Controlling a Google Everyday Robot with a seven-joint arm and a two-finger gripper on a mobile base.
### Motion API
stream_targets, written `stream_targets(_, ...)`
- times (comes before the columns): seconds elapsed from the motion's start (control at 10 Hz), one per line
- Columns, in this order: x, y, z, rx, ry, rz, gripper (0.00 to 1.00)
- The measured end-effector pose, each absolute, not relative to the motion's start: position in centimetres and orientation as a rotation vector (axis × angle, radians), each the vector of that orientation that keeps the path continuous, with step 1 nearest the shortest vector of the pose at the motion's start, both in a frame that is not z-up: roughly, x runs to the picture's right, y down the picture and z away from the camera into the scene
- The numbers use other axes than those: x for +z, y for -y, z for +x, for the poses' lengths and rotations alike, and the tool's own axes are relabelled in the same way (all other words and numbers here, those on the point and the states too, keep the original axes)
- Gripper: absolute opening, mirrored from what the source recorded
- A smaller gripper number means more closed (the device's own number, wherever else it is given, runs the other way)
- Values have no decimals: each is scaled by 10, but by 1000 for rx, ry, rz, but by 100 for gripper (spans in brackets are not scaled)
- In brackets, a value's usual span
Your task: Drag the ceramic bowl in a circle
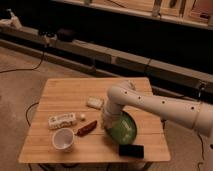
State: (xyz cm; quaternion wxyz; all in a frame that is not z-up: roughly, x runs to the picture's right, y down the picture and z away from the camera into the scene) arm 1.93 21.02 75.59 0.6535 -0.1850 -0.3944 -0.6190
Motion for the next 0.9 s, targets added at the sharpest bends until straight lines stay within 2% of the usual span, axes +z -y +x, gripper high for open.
stream_targets(0.4,752,-224,96,-1348,799,-532,0)
stream_targets(0.9,790,-182,185,-1316,592,-553,0)
